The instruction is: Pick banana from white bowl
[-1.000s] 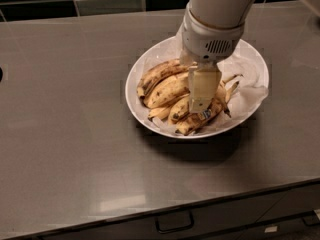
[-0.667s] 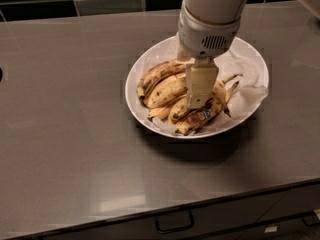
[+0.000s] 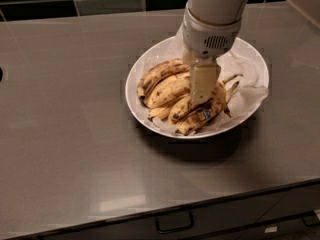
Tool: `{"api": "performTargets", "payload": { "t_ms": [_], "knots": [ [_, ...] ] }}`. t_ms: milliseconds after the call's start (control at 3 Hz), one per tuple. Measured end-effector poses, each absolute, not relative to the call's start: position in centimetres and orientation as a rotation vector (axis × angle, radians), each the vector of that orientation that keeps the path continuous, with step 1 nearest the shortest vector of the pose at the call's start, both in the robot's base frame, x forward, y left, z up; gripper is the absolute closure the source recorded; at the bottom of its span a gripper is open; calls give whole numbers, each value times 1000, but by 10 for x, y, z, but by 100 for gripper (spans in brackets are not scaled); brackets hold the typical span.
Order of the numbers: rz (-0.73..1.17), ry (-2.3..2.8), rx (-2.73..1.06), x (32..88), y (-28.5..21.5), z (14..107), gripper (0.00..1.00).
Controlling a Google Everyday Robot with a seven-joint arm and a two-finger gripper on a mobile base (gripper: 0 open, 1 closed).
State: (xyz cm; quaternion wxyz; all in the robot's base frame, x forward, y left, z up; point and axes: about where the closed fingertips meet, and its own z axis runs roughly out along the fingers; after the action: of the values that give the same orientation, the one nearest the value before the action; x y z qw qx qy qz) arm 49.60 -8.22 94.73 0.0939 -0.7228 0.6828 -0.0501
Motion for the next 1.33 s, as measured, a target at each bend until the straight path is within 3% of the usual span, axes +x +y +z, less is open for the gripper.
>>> {"api": "performTargets", "payload": {
  "t_ms": [1333],
  "knots": [
    [-176, 2028, -2248, 506, -70, 920, 42]
  ]
}}
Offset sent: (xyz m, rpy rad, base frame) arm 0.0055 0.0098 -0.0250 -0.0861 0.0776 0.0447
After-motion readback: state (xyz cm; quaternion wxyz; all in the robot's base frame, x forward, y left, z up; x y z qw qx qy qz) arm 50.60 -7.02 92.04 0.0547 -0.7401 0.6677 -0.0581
